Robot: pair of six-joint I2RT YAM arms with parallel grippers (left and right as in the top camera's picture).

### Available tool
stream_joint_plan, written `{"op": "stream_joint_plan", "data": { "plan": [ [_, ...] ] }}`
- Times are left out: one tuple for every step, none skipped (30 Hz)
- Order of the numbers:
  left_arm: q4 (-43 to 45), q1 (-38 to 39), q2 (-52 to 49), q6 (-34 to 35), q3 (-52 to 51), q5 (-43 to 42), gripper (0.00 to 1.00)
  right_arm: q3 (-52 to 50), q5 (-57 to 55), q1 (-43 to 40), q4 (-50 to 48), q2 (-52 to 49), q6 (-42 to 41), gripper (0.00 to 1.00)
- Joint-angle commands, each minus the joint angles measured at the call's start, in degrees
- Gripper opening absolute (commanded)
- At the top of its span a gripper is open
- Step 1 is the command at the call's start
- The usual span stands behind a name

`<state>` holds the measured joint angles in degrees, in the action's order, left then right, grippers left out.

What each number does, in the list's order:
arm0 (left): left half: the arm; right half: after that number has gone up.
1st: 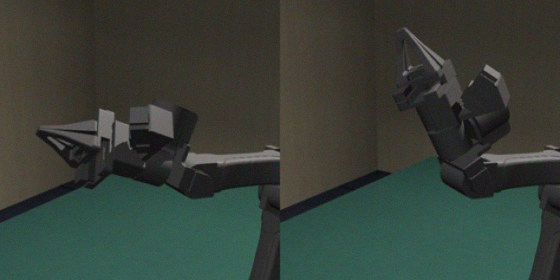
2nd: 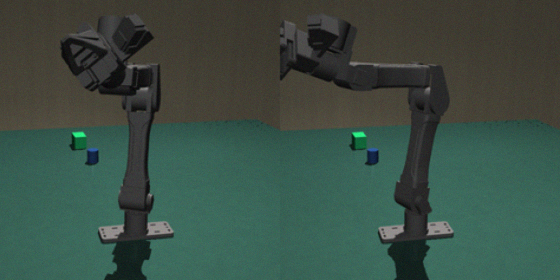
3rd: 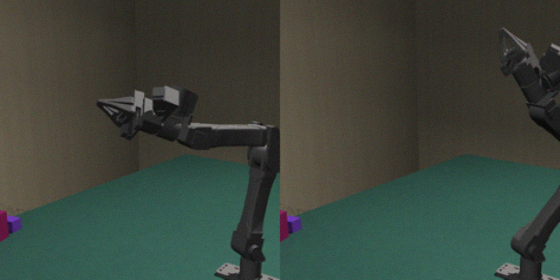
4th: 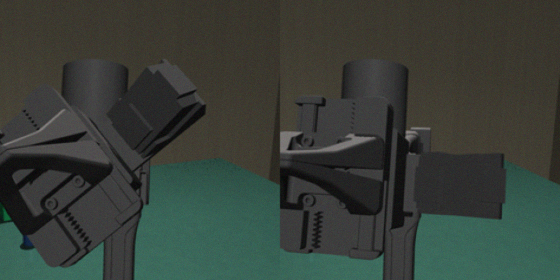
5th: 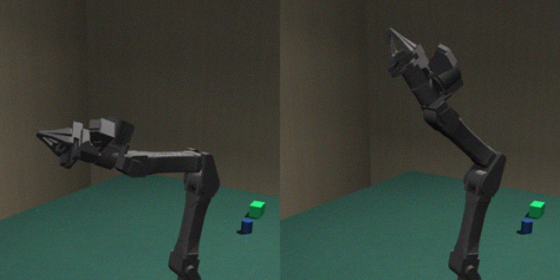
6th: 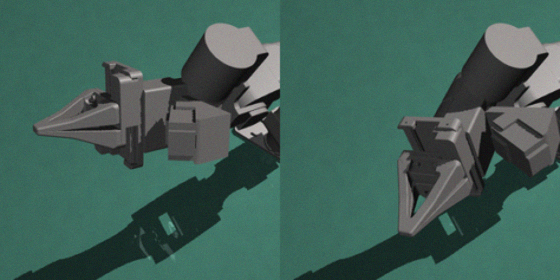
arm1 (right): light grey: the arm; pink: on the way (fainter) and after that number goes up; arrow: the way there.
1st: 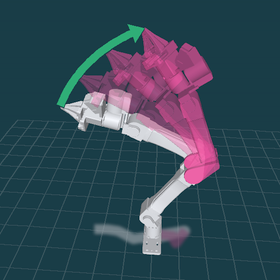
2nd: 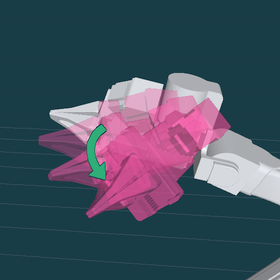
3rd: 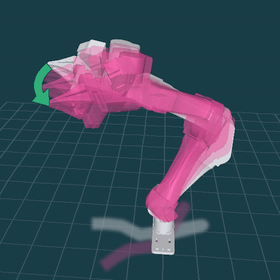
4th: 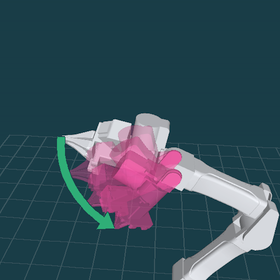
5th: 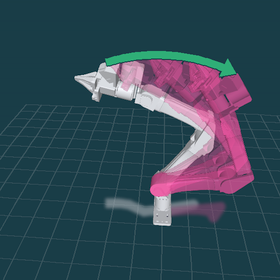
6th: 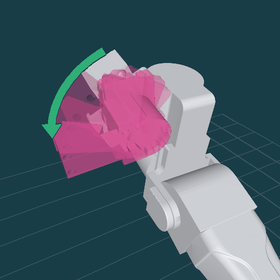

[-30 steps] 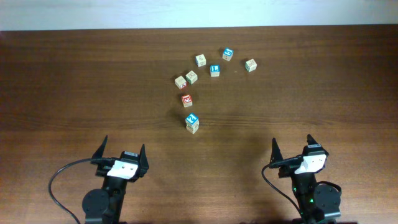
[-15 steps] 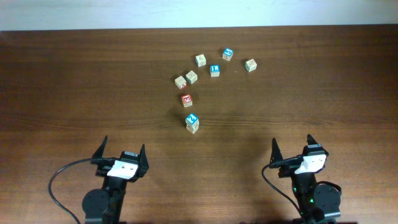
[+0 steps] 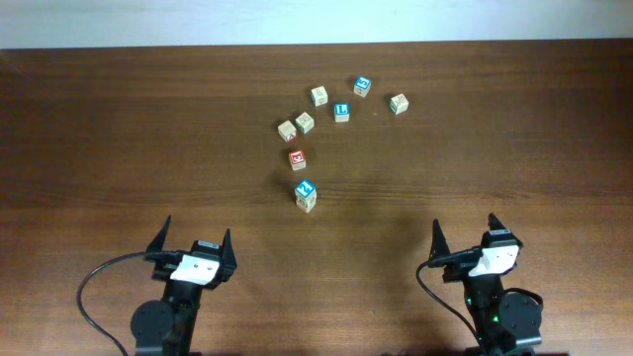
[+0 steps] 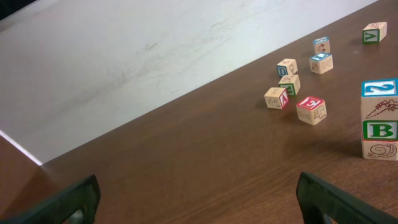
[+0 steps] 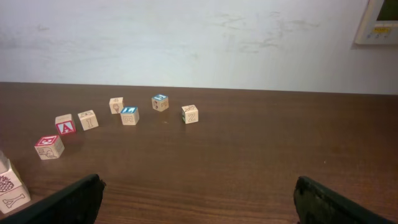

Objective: Rotate 3 blocks

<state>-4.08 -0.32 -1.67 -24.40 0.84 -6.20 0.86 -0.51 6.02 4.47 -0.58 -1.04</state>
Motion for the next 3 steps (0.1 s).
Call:
{"op": "stream_joint_plan", "data": {
  "plan": [
    [-0.07,0.28,-0.26,0.33,-0.33,0.42,0.99,-0.52,0.09,-0.33,0.02,0.39,0.37,0.98],
    [-0.09,0.28,-0.26,0.33,-0.31,0.42,0.99,-0.52,0.09,-0.33,0.02,0.39,0.37,0.98],
    [-0.09,0.28,-0.26,0.33,-0.33,0.42,0.99,-0.52,0.09,-0.33,0.02,0.39,0.37,0.98]
  ]
}}
